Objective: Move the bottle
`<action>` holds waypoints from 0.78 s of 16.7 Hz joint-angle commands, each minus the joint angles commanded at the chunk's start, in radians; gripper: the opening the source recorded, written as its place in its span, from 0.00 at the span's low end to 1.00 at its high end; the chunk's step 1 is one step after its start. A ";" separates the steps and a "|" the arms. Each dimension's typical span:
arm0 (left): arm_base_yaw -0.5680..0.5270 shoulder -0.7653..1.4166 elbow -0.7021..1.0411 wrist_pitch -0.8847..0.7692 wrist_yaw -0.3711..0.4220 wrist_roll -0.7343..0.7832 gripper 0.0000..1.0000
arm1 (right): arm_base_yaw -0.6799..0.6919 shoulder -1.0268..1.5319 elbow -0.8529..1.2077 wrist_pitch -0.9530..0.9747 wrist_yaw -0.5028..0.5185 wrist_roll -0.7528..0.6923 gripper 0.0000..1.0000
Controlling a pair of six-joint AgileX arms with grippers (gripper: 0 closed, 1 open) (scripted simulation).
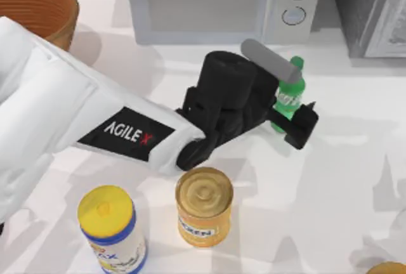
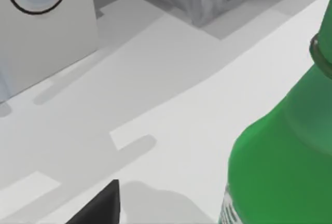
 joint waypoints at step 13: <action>-0.005 0.145 0.140 0.006 -0.003 -0.002 0.77 | 0.000 0.000 0.000 0.000 0.000 0.000 1.00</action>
